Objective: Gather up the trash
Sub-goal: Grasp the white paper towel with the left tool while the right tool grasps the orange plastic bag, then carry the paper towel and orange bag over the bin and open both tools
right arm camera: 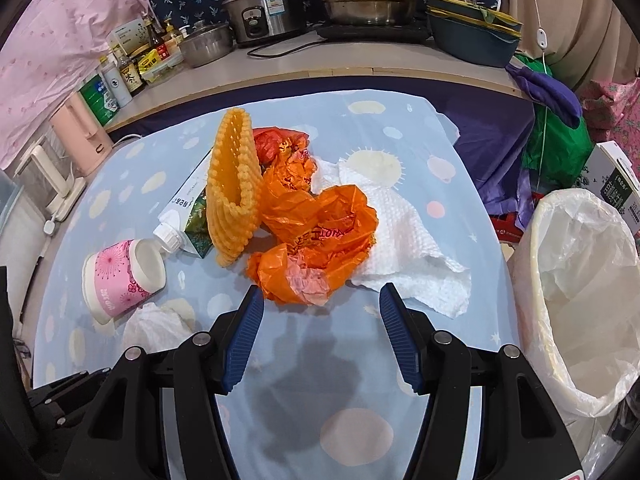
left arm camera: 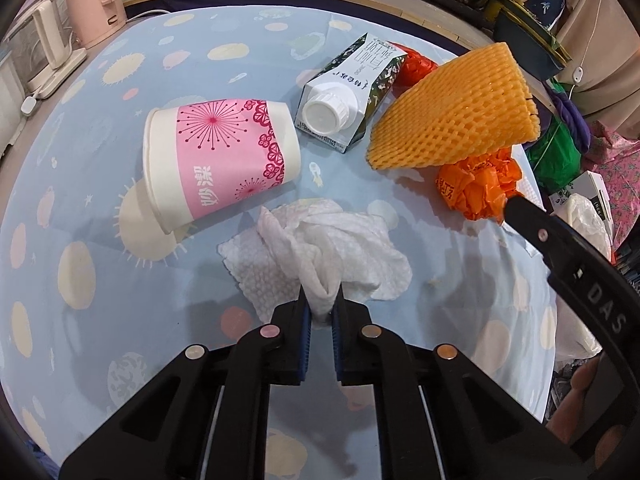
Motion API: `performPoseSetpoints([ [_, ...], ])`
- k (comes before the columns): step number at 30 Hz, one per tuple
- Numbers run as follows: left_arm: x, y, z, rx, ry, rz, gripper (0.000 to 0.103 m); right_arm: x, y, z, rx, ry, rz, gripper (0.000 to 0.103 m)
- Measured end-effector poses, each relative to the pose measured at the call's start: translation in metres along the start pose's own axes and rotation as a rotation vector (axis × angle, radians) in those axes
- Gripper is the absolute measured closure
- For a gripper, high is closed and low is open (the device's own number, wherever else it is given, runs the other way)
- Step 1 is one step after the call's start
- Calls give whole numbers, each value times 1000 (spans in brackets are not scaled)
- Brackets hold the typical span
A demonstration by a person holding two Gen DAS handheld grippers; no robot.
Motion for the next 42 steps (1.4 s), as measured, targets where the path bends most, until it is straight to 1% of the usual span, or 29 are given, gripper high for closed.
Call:
performPoseSetpoints([
  [6,-1,-1,-5,-11,5,1,94,-9,1,-25,-32,-25,10,45],
  [7,-2,-1,-5,-13,5,2,94,-10,0,-28,-38,-27,13,48],
  [8,-2,-1,-6,-15,5,2,94,-11,-1,-32,-46,-28,17,53],
  [11,-3,-3,-7,-16,4,2,94,-12,-4,-37,-56,-22,23,64],
  [14,-2,-4,-5,-12,3,-3,94,-13,-7,-35,-52,-14,40,71],
  [16,0,-4,-4,-10,1,-3,94,-13,-9,-30,-44,-7,54,73],
  [22,5,-8,7,8,-7,-12,95,-6,-15,-4,-23,37,47,74],
  [30,24,-12,41,64,-9,-60,95,21,-19,53,49,87,-14,74],
  [39,66,-11,86,151,-12,-158,95,61,-18,111,135,108,-84,74],
  [42,82,-11,101,184,-19,-191,95,74,-17,127,166,100,-102,74],
])
Point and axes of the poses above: each gripper's, at about its wrist camera, not at the fingertips, and z roughly against the way its jaws point, x to its right, y to its top, the point moved 1 cm from there along -z, roughly the way its jaws point, and after that the axes turned 11 degrees about -z, right-handed, at the moved point
